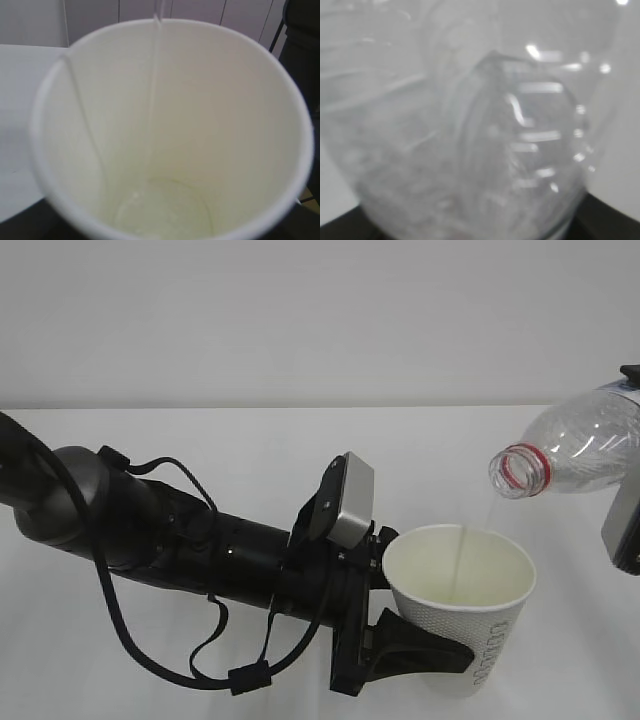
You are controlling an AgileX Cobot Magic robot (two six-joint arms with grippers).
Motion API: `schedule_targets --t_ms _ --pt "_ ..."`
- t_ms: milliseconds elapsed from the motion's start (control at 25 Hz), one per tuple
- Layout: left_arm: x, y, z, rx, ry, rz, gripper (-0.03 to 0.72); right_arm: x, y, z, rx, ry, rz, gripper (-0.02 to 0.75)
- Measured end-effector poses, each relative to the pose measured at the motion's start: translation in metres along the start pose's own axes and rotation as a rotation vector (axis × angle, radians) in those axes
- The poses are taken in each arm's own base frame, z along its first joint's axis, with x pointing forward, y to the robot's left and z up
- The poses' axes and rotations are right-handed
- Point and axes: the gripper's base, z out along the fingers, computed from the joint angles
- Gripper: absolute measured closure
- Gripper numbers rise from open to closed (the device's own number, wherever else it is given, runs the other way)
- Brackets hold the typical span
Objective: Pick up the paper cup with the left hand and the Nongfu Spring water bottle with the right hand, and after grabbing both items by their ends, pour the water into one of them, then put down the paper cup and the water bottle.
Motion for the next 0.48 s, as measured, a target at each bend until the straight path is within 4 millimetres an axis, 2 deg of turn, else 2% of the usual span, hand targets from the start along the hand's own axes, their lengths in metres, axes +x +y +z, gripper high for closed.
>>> schedule_targets --t_ms 480 --pt "0.0000 0.0000 0.0000 0.000 0.000 0.000 0.160 0.0000 0.0000 0.0000 0.000 0.000 -0.012 0.288"
